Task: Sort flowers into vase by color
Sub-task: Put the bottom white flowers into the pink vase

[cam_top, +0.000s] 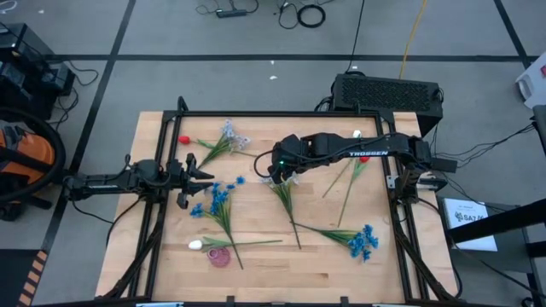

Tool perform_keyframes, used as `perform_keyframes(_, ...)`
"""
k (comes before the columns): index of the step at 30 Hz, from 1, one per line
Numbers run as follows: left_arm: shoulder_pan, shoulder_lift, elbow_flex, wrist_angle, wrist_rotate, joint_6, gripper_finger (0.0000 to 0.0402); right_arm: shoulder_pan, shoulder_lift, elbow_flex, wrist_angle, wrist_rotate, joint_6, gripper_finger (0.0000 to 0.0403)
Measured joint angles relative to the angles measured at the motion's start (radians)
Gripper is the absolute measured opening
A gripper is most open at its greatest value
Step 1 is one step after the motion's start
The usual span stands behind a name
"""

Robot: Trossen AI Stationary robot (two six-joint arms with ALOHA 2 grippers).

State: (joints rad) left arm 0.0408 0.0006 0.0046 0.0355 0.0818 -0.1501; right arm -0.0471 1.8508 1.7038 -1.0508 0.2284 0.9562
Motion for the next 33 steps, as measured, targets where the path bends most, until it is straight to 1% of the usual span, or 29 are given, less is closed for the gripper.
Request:
perform_keyframes(3, 0.0, 0.0, 0.0, 0.0, 0.0, 0.0, 0.0116, 0.0, 0.021, 0.0, -0.001, -0.005, 0.0, 0.024)
perform_keyframes(8, 0.0, 0.0, 0.0, 0.0, 0.0, 0.0, 0.0116, 0.0, 0.076, 0.0, 0.0, -0.077, 0.001, 0.0278)
perform_keyframes(11, 0.0, 0.0, 0.0, 0.0, 0.0, 0.0, 0.0116, 0.003, 0.116, 0.0, 0.0, -0.102, -0.001, 0.0295)
perform_keyframes(14, 0.0, 0.0, 0.0, 0.0, 0.0, 0.0, 0.0116, 0.01, 0.149, 0.0, -0.001, -0.104, -0.003, 0.0307)
perform_keyframes(19, 0.0, 0.0, 0.0, 0.0, 0.0, 0.0, 0.0116, 0.026, 0.197, 0.0, 0.0, -0.105, 0.004, 0.0319)
perform_keyframes(22, 0.0, 0.0, 0.0, 0.0, 0.0, 0.0, 0.0116, 0.037, 0.228, 0.0, 0.002, -0.13, 0.011, 0.0322)
perform_keyframes(33, 0.0, 0.0, 0.0, 0.0, 0.0, 0.0, 0.0116, 0.045, 0.323, 0.0, 0.052, -0.127, -0.003, 0.0322)
